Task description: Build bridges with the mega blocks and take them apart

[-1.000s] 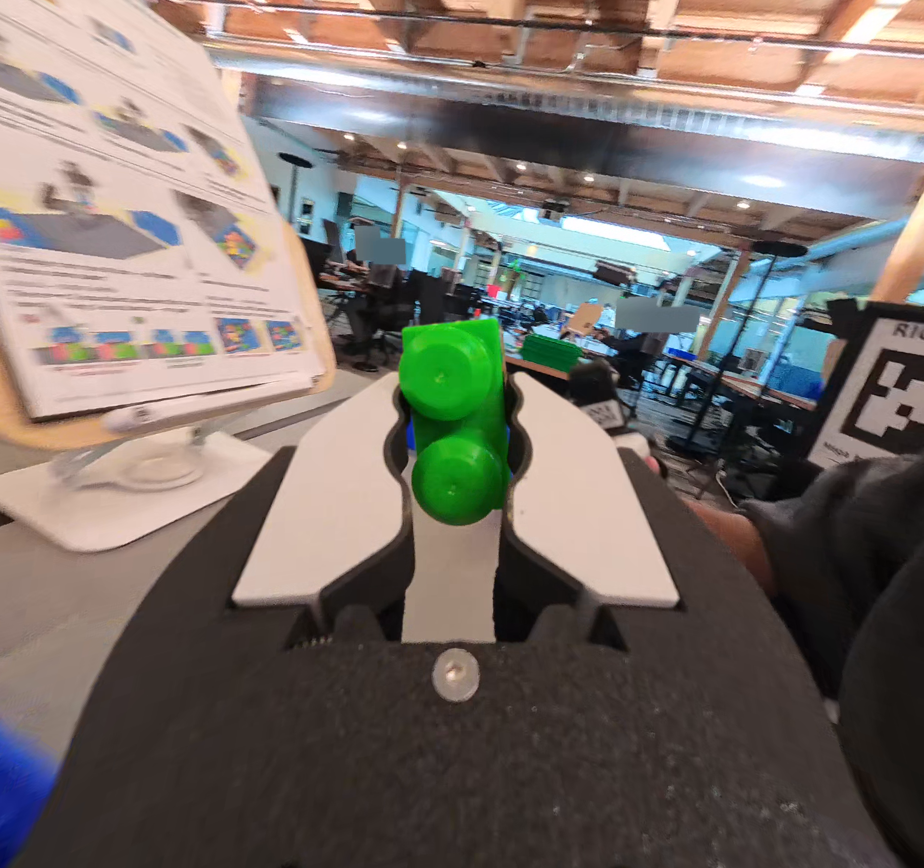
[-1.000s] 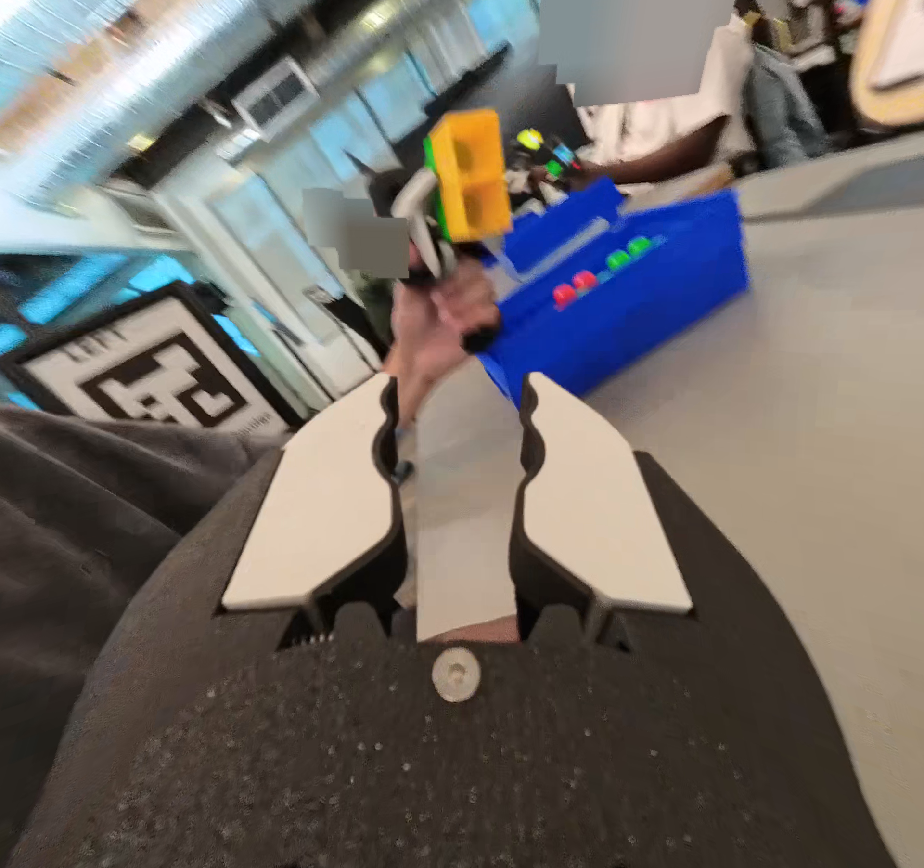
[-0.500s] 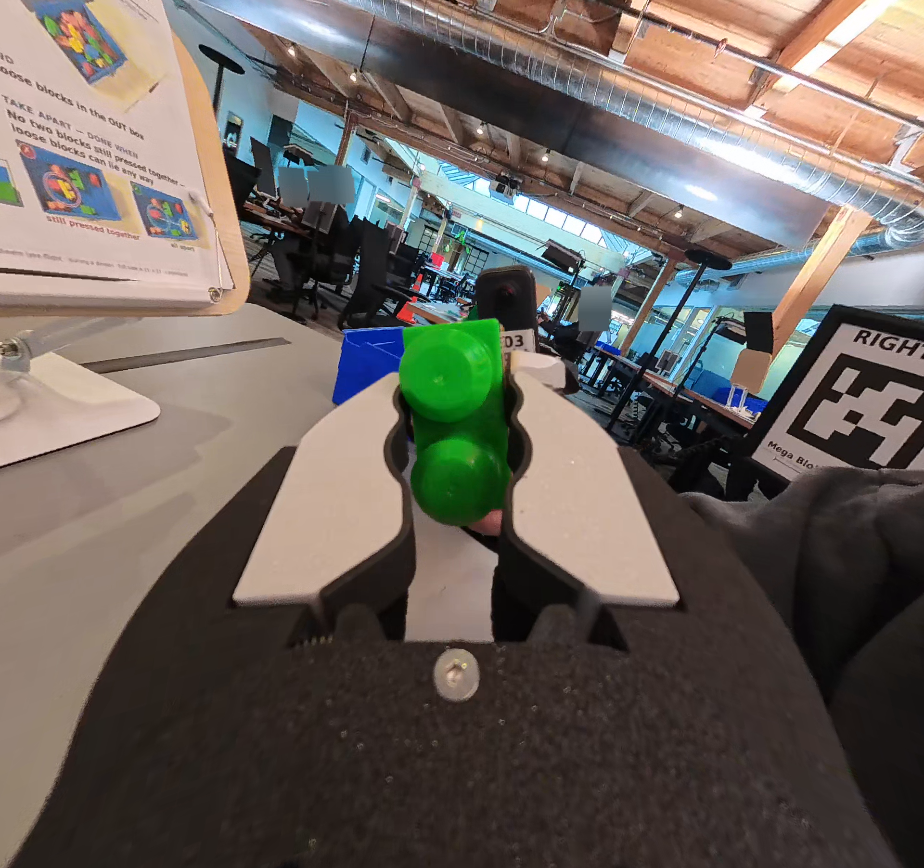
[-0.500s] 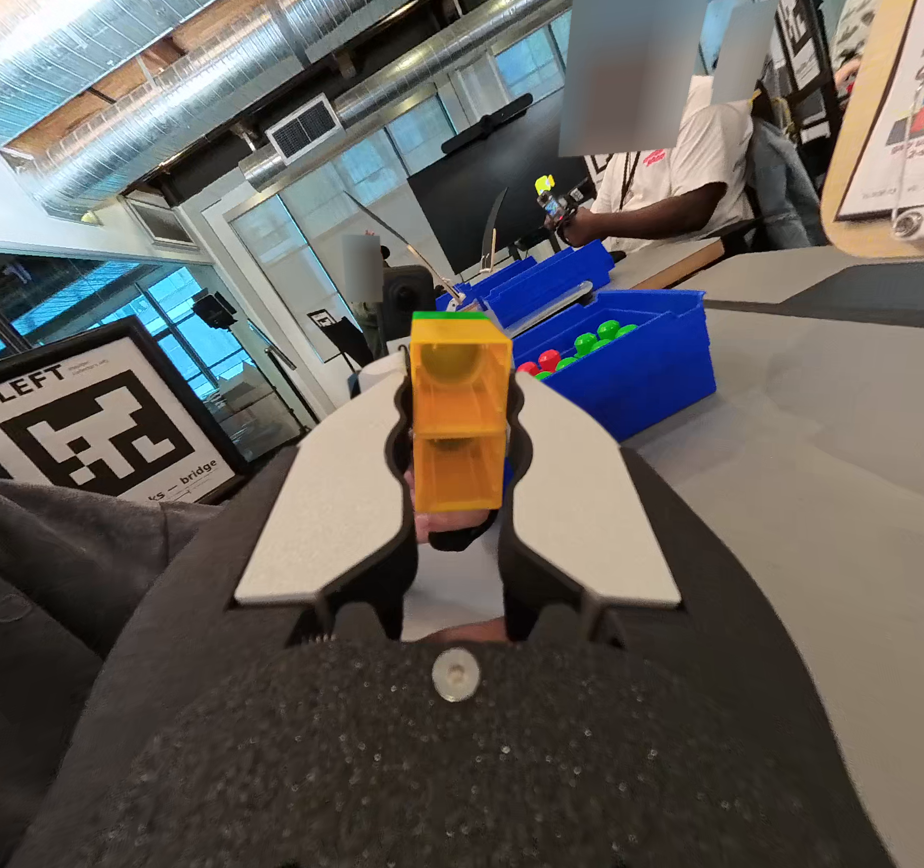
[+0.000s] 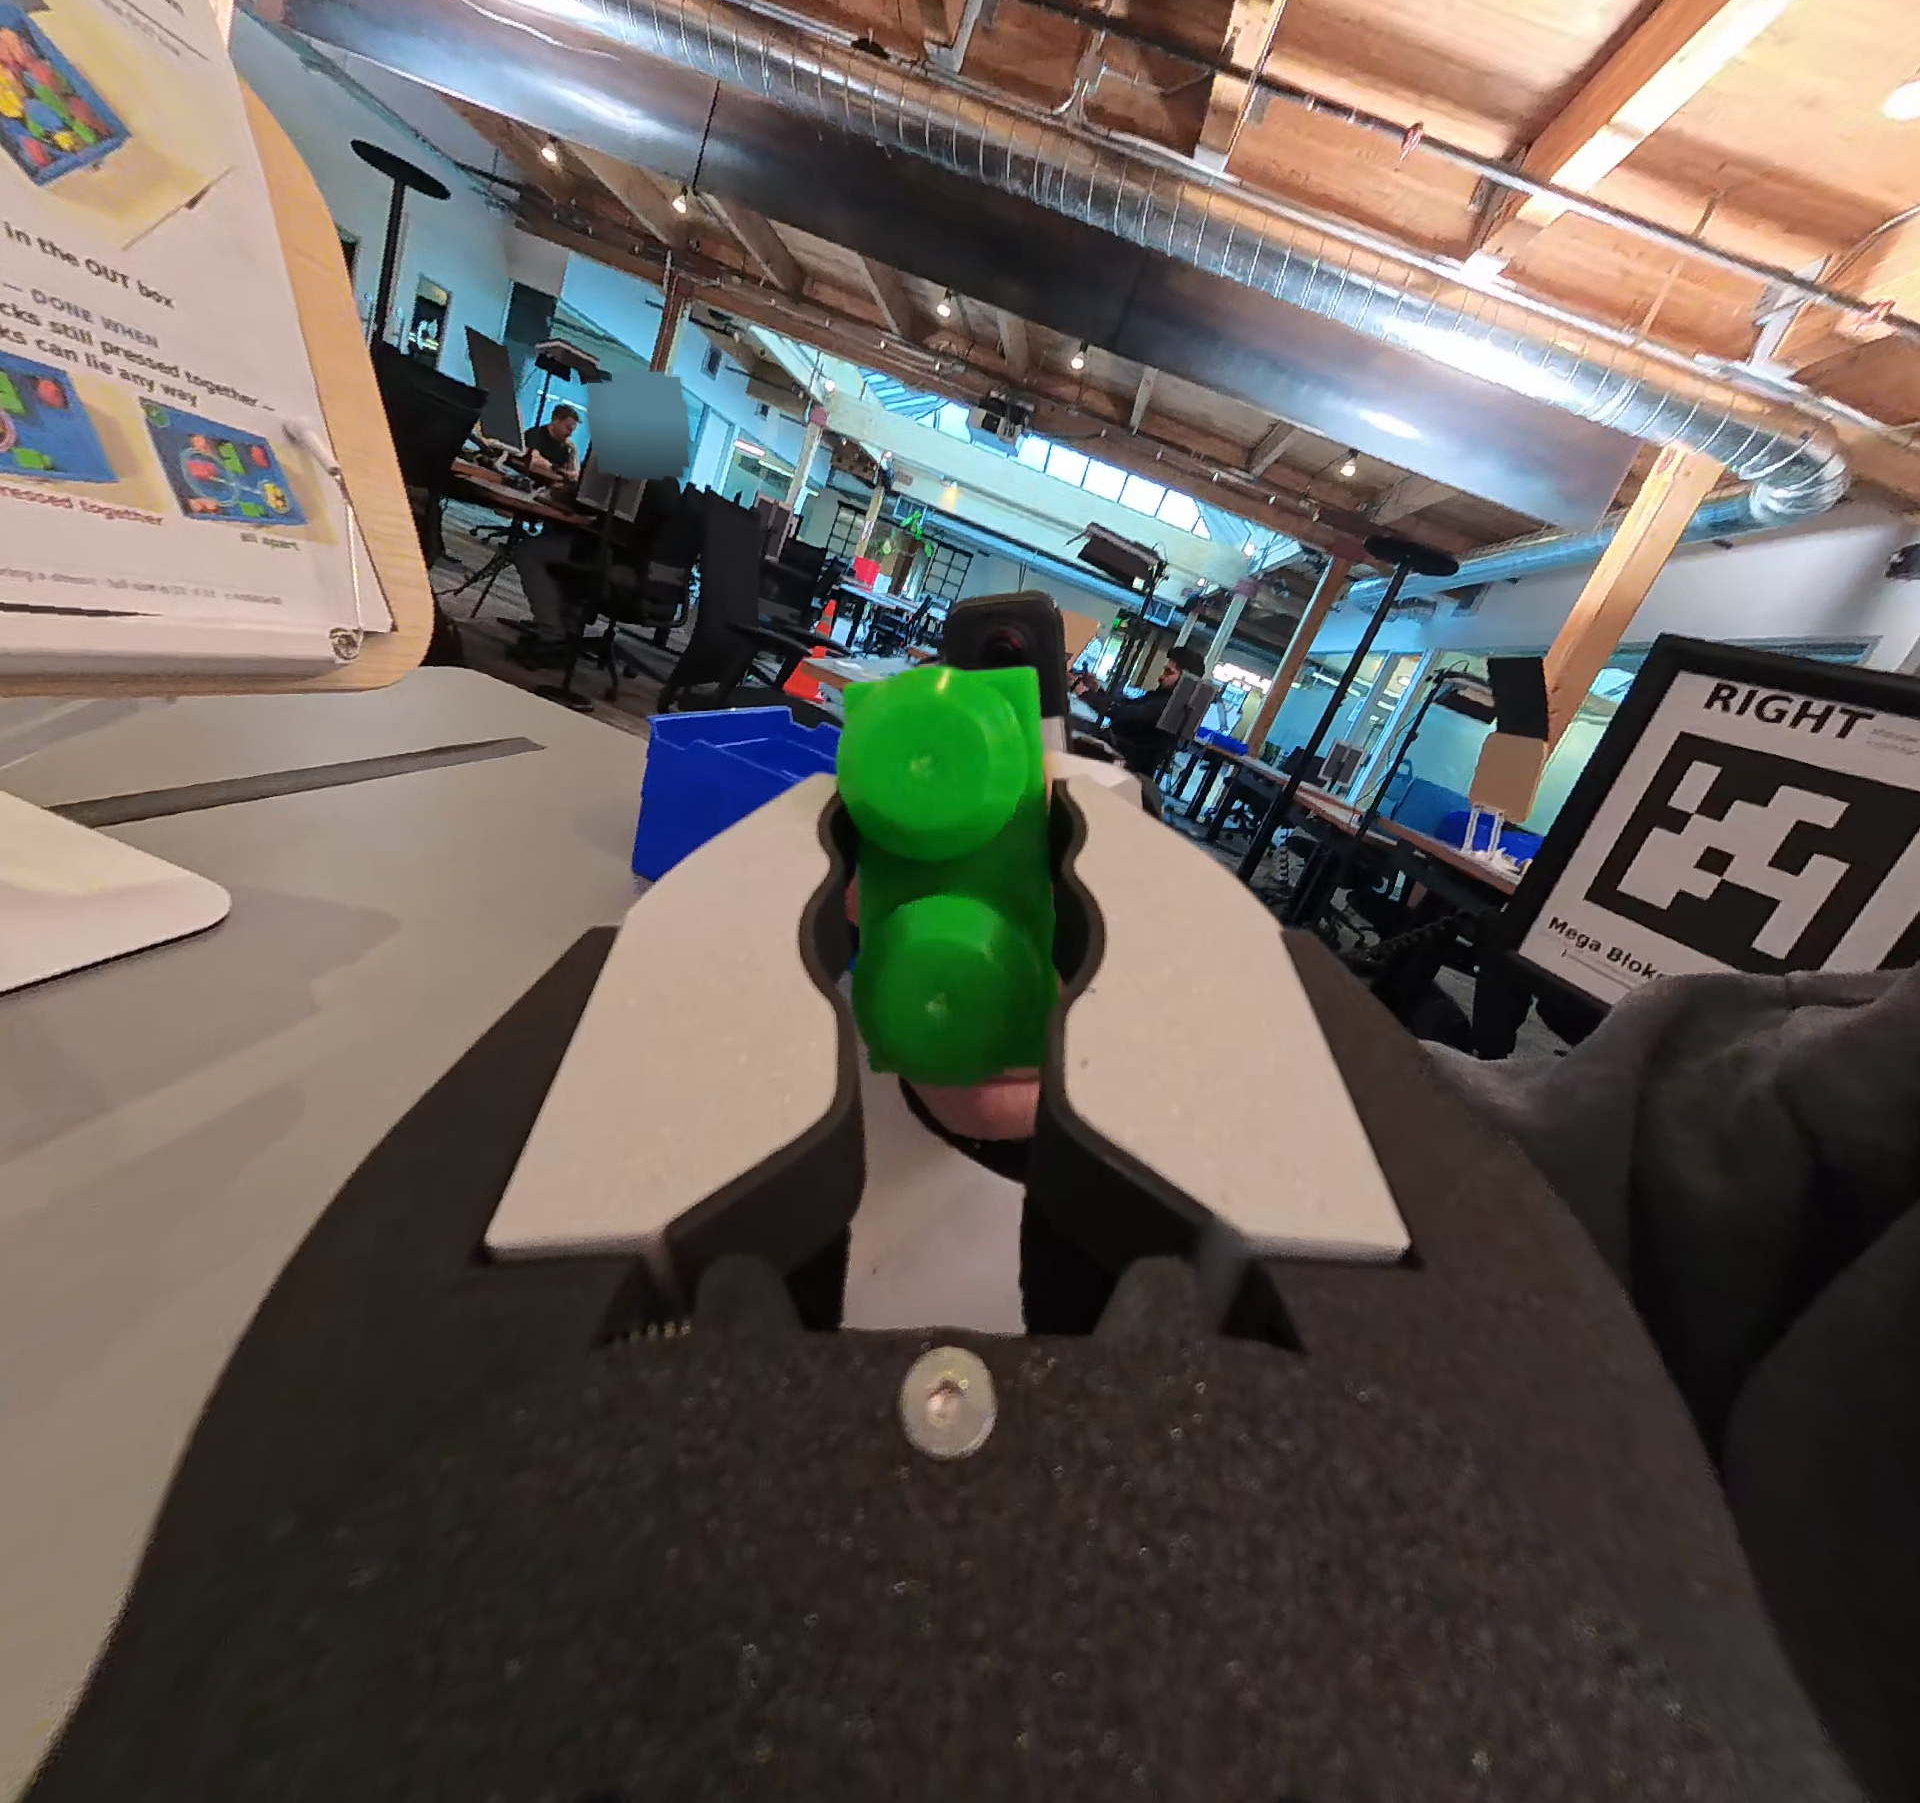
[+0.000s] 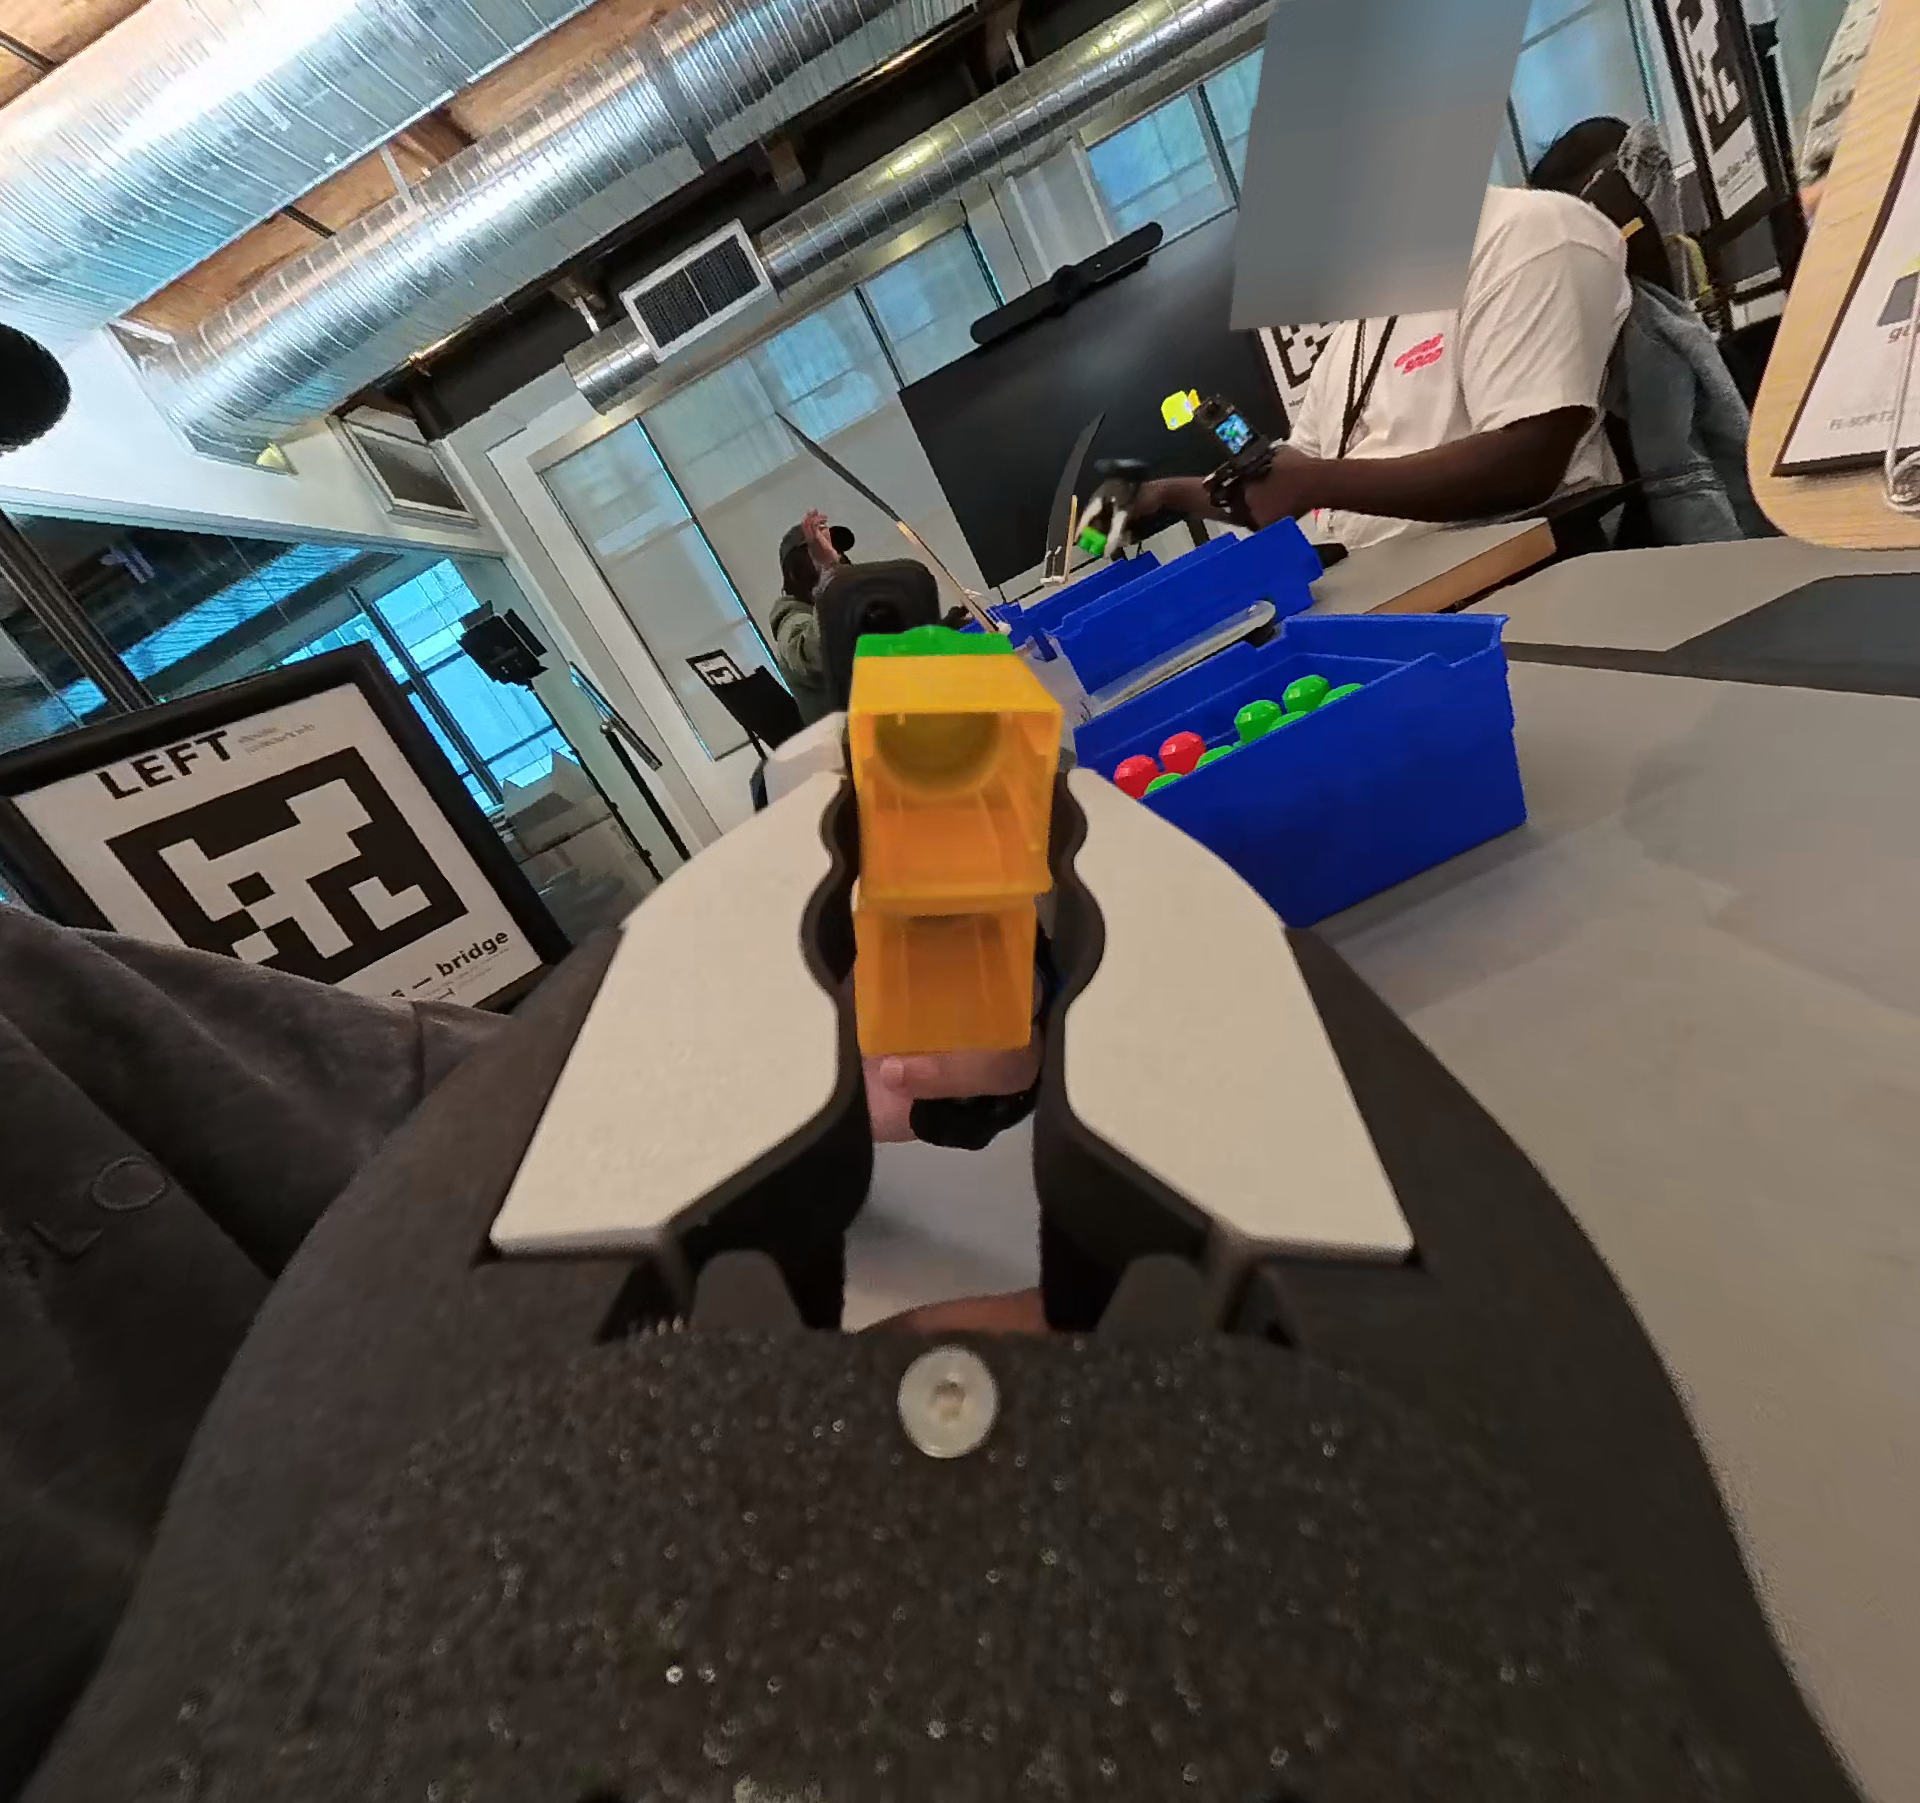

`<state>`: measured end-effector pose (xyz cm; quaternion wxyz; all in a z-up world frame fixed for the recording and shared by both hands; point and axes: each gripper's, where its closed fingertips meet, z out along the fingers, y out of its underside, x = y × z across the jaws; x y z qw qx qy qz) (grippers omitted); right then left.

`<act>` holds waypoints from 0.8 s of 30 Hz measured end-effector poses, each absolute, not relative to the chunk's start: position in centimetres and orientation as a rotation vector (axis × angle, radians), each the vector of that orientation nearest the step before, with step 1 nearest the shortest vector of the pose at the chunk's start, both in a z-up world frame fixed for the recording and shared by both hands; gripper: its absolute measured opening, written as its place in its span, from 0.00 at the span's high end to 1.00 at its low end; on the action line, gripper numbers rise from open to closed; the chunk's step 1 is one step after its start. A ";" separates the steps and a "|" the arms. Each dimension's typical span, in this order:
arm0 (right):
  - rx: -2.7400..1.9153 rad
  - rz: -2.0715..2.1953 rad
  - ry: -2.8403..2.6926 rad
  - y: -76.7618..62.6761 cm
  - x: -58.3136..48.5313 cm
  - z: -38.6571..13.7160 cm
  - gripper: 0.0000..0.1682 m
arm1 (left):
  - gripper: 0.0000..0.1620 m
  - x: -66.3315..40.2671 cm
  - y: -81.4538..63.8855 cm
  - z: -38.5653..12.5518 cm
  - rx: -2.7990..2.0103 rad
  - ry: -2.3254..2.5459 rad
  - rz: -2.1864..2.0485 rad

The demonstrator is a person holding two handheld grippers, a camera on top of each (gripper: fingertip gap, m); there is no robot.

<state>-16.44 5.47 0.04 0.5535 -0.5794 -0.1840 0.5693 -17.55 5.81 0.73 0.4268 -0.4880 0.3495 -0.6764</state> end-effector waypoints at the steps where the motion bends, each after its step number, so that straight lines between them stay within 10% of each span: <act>1: -1.370 1.344 -0.433 5.5 -16.4 0.0 0.79 | 0.79 -17.5 5.8 0.8 -1.215 0.863 -1.699; 16: -1.403 1.145 -0.243 5.5 -5.9 2.5 0.79 | 0.78 -21.3 9.3 1.9 -1.202 0.816 -1.571; 24: -1.899 0.129 -0.064 4.2 12.8 3.1 0.79 | 0.78 -17.9 9.7 -4.0 -1.457 0.986 -1.254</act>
